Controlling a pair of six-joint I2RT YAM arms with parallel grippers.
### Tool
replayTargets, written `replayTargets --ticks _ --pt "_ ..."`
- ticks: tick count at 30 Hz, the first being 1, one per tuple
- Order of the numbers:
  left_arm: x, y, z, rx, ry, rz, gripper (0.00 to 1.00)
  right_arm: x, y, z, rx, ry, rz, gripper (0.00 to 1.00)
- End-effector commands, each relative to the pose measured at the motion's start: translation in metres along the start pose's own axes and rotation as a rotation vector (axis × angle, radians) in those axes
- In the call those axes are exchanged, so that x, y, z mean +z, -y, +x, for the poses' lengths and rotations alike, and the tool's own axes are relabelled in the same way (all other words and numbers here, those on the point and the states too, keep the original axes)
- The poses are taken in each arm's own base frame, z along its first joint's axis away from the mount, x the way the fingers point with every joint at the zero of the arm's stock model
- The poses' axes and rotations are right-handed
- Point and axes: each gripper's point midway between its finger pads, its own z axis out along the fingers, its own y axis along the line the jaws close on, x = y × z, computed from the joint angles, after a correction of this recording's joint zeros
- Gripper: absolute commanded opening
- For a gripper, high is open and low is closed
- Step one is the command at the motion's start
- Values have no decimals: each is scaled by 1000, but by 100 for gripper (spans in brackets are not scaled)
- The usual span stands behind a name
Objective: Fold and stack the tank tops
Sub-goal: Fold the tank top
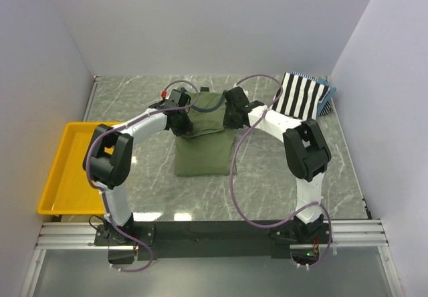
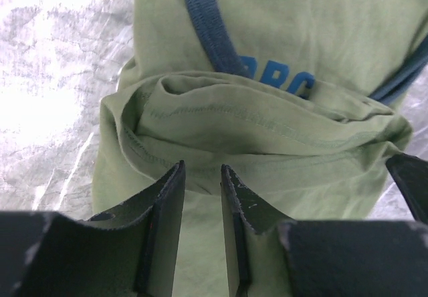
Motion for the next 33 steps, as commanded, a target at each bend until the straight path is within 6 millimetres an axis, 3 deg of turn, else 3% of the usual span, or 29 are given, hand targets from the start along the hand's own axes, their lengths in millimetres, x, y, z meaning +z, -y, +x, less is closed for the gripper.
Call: replayTargets --ticks 1,10,15,24,33 --pt "-1 8 -9 -19 26 17 34 -24 -6 -24 18 80 -35 0" --pt "-21 8 -22 -50 73 33 42 -32 -6 -26 25 93 -45 0" --pt "-30 3 -21 -100 74 20 42 -33 -4 -25 28 96 -41 0" --pt "-29 -6 -8 -319 52 -14 40 -34 -4 -22 33 95 -44 0" --pt "-22 0 -5 -390 30 -6 40 -33 -2 -20 37 90 -40 0"
